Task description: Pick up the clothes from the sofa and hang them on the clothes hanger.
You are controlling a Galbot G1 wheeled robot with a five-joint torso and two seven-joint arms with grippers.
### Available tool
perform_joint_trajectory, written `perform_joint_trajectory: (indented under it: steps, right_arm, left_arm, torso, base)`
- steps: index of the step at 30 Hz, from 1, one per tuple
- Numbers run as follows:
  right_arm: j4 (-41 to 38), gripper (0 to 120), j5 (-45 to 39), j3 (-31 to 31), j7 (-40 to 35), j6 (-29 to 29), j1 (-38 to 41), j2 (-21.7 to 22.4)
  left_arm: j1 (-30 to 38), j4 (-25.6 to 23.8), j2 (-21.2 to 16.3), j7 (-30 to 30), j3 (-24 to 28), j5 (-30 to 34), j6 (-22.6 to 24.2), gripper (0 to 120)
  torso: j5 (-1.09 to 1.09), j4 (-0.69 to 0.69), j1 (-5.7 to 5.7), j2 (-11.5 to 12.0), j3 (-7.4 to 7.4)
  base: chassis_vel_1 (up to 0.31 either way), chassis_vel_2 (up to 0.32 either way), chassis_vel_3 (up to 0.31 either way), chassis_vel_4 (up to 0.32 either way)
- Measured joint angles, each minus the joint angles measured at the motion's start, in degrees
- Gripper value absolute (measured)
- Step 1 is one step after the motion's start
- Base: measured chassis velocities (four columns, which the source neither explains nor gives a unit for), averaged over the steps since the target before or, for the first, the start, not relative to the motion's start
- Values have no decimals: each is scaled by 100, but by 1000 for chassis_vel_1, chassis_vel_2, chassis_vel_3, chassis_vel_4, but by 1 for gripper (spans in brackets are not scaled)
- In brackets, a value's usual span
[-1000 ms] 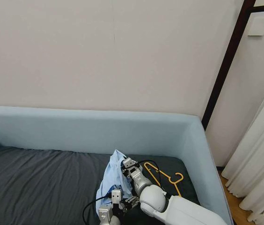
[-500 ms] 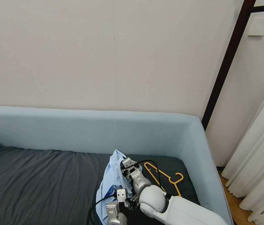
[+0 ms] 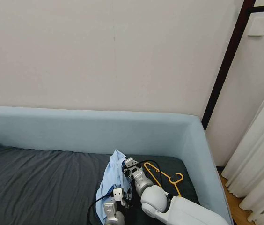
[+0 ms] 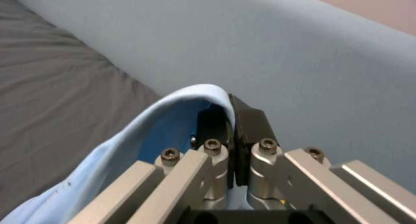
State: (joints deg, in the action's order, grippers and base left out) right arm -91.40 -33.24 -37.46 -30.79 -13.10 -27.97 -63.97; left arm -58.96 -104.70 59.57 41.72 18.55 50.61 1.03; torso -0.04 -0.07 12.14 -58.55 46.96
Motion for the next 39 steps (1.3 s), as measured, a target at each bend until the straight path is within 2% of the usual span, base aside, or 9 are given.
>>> perform_joint_trajectory:
  steps: [9,13,20,23,24,30,32,36,39]
  right_arm:
    - [-96,0,-36,111,-13,-6,-48,47]
    - [-209,0,-36,198,-27,-7,-151,11]
    - [-253,0,-67,375,-32,-2,-312,-124]
    - [-156,12,-60,537,25,47,-452,-274]
    - [-156,12,-60,537,25,47,-452,-274]
    - [36,40,16,846,58,127,-754,-632]
    - [45,43,10,871,58,129,-795,-651]
    - [40,62,-154,1023,51,134,-978,-689]
    - [-29,72,-317,1092,27,124,-1048,-680]
  left_arm:
    - [-356,-438,-614,-163,-641,-512,61,0]
    - [-579,-873,-1174,-398,-1151,-821,50,0]
    - [-688,-1302,-1763,-600,-1504,-866,-30,0]
    - [-623,-1488,-2175,-792,-1658,-918,-130,0]
    - [-623,-1488,-2175,-792,-1658,-918,-130,0]
    - [-325,-2015,-3157,-1095,-1961,-532,-261,0]
    - [-355,-2082,-3254,-1135,-2034,-475,-275,0]
    - [-521,-2377,-3676,-1325,-2284,-307,-365,0]
    - [-509,-2438,-3812,-1397,-2332,-251,-427,0]
  torso:
    - [0,0,0,0,0]
    - [-1,1,0,0,0]
    - [-1,0,0,0,0]
    - [-1,1,0,0,0]
    - [-1,1,0,0,0]
    - [1,0,0,0,0]
    - [0,0,0,0,0]
    - [1,1,0,0,0]
    - [0,1,0,0,0]
  base:
    - [0,0,0,0]
    - [0,0,0,0]
    - [0,0,0,0]
    - [0,0,0,0]
    - [0,0,0,0]
    - [0,0,0,0]
    - [0,0,0,0]
    - [0,0,0,0]
    - [0,0,0,0]
